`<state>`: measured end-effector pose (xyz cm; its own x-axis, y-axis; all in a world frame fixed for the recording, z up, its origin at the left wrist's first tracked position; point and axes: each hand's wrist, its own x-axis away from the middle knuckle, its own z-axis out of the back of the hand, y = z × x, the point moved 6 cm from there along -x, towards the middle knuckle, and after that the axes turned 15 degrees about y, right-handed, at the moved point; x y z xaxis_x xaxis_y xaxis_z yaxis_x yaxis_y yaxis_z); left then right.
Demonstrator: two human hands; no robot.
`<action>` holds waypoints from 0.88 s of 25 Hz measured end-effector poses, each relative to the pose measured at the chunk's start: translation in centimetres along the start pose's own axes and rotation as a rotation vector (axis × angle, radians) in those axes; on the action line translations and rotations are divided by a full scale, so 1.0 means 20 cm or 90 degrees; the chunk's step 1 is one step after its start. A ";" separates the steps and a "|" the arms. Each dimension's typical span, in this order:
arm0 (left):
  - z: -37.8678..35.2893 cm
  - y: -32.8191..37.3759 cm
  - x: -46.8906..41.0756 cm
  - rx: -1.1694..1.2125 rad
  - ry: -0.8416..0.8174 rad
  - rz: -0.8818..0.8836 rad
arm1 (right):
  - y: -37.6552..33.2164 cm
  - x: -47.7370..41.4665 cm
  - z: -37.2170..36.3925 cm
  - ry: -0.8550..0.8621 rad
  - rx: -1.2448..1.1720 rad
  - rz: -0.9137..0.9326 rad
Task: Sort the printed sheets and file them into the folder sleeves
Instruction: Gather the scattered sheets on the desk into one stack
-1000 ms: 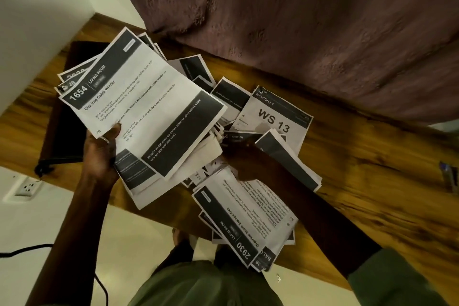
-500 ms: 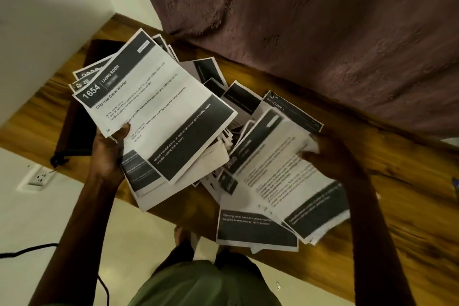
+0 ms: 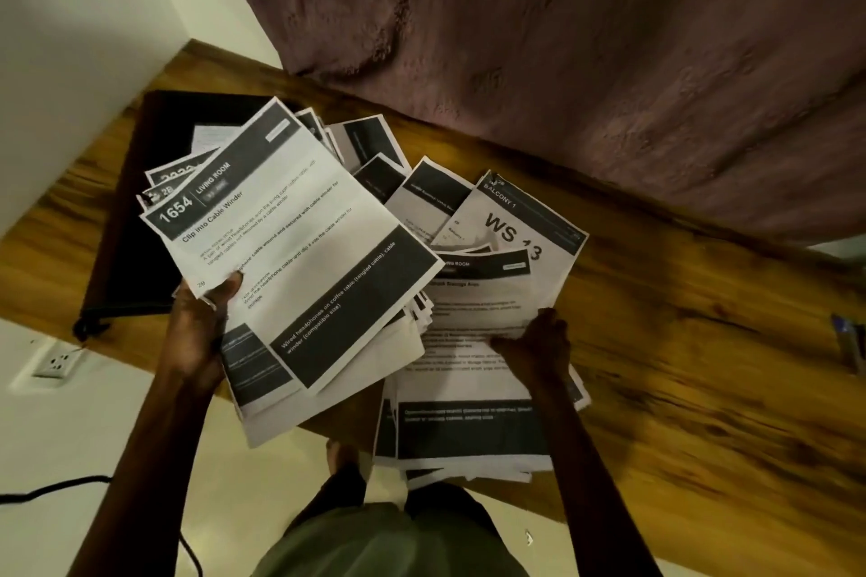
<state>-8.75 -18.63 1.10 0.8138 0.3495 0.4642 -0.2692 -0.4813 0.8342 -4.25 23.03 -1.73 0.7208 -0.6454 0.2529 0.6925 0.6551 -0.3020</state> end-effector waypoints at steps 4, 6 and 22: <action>0.05 -0.07 0.04 0.012 0.020 0.066 | -0.02 0.00 -0.05 0.027 -0.153 -0.057; 0.06 -0.09 0.04 0.007 0.049 0.074 | -0.01 0.00 -0.06 0.017 -0.240 -0.069; -0.06 -0.19 0.00 -0.350 -0.035 -0.050 | -0.38 0.00 1.00 0.067 -0.461 0.166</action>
<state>-8.30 -15.79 -1.77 0.8638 0.3180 0.3909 -0.4240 0.0393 0.9048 -8.80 25.93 18.96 0.8258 -0.5638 0.0136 0.2834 0.3940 -0.8743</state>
